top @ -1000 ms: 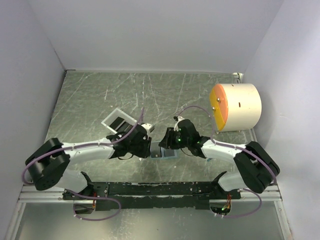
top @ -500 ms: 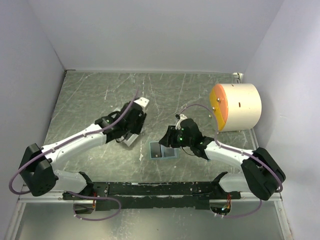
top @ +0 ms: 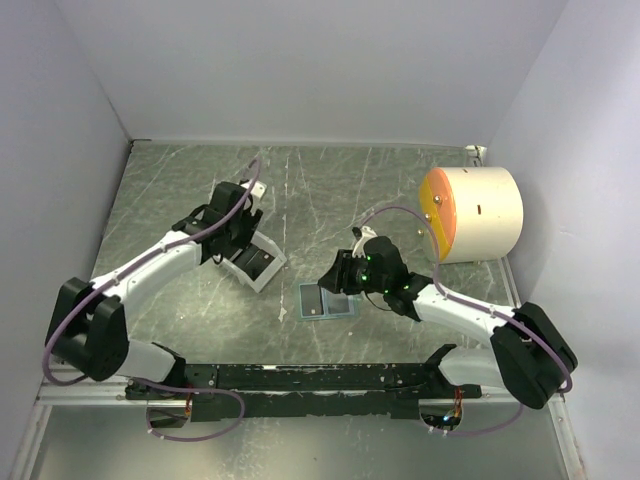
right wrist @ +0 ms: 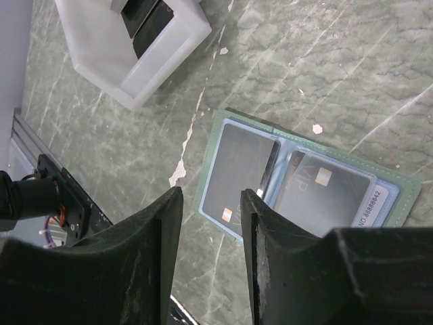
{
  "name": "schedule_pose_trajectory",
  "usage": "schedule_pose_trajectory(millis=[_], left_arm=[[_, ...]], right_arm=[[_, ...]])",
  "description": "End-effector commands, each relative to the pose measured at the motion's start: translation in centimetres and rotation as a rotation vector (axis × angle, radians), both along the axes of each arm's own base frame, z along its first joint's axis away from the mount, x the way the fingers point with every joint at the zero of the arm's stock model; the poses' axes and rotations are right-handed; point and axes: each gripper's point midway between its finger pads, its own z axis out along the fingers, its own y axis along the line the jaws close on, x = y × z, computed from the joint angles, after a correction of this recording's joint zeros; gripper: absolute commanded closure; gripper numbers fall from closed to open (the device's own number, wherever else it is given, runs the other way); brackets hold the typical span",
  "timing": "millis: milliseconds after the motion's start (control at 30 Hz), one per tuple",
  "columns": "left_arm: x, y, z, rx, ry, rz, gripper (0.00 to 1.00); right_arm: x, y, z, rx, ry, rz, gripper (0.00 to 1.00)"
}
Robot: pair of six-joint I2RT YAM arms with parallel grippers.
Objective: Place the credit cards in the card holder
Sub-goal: Pick up the credit card from the storage box.
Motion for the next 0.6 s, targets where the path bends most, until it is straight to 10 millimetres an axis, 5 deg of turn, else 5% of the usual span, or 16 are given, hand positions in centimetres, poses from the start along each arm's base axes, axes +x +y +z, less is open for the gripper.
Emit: schedule_pose_trajectory(millis=[0, 567], left_arm=[[1.5, -1.1, -1.7, 0.041, 0.001, -0.140, 0.36], [2.4, -0.2, -7.6, 0.180, 0.139, -0.187, 0.45]], right_arm=[[0.2, 0.1, 1.0, -0.002, -0.035, 0.011, 0.60], [0.9, -0.4, 2.0, -0.011, -0.079, -0.016, 0.60]])
